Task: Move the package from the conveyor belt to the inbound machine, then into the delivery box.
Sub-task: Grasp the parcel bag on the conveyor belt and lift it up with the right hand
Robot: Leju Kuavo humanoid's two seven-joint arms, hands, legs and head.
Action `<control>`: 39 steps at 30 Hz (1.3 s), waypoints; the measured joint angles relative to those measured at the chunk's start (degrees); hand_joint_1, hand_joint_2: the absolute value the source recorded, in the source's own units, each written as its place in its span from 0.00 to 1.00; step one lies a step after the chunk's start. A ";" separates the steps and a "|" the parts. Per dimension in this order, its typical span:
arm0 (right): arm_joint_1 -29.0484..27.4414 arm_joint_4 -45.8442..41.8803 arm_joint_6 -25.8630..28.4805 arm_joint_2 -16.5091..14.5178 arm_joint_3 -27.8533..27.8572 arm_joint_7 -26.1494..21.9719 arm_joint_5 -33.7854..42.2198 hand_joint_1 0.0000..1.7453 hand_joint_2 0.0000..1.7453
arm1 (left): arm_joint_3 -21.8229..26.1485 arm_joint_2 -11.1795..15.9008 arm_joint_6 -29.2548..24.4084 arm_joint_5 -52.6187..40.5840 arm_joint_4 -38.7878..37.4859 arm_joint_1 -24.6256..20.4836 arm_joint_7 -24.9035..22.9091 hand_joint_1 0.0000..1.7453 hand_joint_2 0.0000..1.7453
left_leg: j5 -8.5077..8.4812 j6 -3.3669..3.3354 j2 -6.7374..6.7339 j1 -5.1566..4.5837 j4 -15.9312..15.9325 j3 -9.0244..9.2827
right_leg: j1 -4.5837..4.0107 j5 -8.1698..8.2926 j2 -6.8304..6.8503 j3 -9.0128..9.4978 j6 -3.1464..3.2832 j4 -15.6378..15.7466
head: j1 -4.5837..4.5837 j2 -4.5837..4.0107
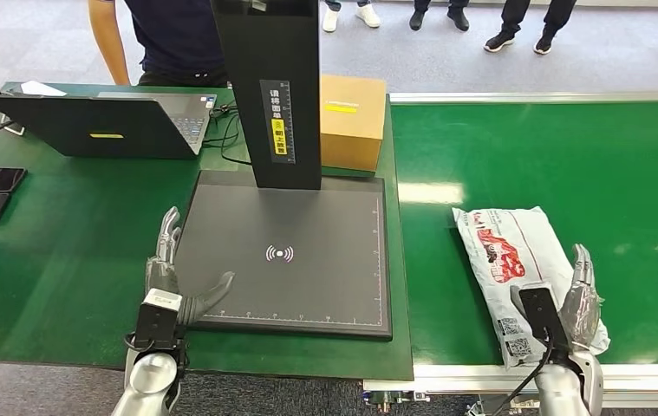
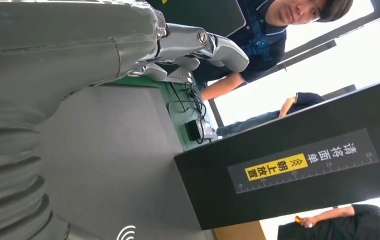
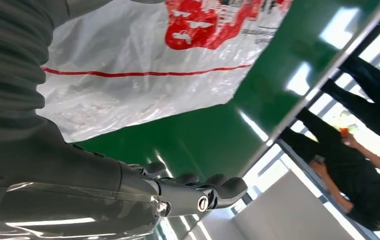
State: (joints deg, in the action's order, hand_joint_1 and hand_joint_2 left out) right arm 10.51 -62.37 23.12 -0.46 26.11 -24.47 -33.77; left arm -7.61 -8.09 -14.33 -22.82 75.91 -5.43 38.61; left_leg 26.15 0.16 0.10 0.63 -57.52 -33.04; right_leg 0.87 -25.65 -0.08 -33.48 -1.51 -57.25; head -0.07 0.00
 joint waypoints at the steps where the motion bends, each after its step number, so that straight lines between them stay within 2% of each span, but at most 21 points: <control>1: 0.30 0.99 -0.18 0.14 0.51 0.69 -0.62 0.00 1.00 | 0.00 0.00 0.08 -0.07 0.00 -0.02 -0.09 0.00 1.00 | 0.00 0.00 0.00 0.00 0.00 0.00 | 0.00 0.00 0.00 0.00 0.00 0.00 | 0.00 0.00; 7: 1.45 6.22 -0.87 1.02 3.06 2.83 -2.87 0.00 1.00 | -0.02 -0.05 0.44 -0.65 0.00 -0.09 -0.72 0.00 1.00 | 0.00 0.00 0.00 0.00 0.00 0.00 | 0.01 0.00 0.00 0.00 0.00 0.00 | -0.01 0.00; 25: 4.96 17.81 -4.34 2.47 5.76 9.24 -11.26 0.00 1.00 | -0.01 -0.32 0.81 -1.90 0.31 -0.09 -2.16 0.00 1.00 | 0.00 0.00 -0.01 0.00 -0.01 0.03 | 0.00 0.00 0.00 0.03 0.00 0.00 | -0.01 0.00; 35: 7.31 22.95 -5.60 3.15 6.00 10.35 -14.01 0.00 1.00 | 0.00 -0.44 0.96 -2.40 1.13 -0.08 -2.79 0.00 1.00 | 0.01 -0.01 -0.03 0.01 0.00 0.34 | -0.03 0.00 -0.01 0.34 -0.01 0.05 | -0.01 0.00; 36: 7.44 23.19 -5.60 3.15 6.06 10.29 -14.12 0.17 1.00 | -0.01 -0.44 0.97 -2.42 1.14 -0.09 -2.79 0.00 1.00 | 0.02 -0.02 -0.03 0.01 0.00 0.37 | -0.03 0.00 -0.01 0.37 -0.01 0.06 | -0.01 0.00; 39: 7.61 23.68 -5.58 3.15 6.24 9.81 -14.24 0.84 1.00 | -0.01 -0.44 0.98 -2.42 1.14 -0.10 -2.79 0.00 1.00 | 0.02 -0.03 -0.03 0.01 -0.01 0.43 | 0.00 0.02 -0.01 0.44 -0.04 0.07 | -0.02 0.00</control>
State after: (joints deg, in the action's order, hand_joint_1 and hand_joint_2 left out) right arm 18.12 -38.69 17.54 2.69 32.34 -14.66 -48.00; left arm -7.62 -8.52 -13.35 -25.24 77.05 -5.53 35.82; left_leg 26.17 0.13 0.07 0.63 -57.52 -32.61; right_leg 0.86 -25.63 -0.08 -33.04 -1.55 -57.18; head -0.09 0.00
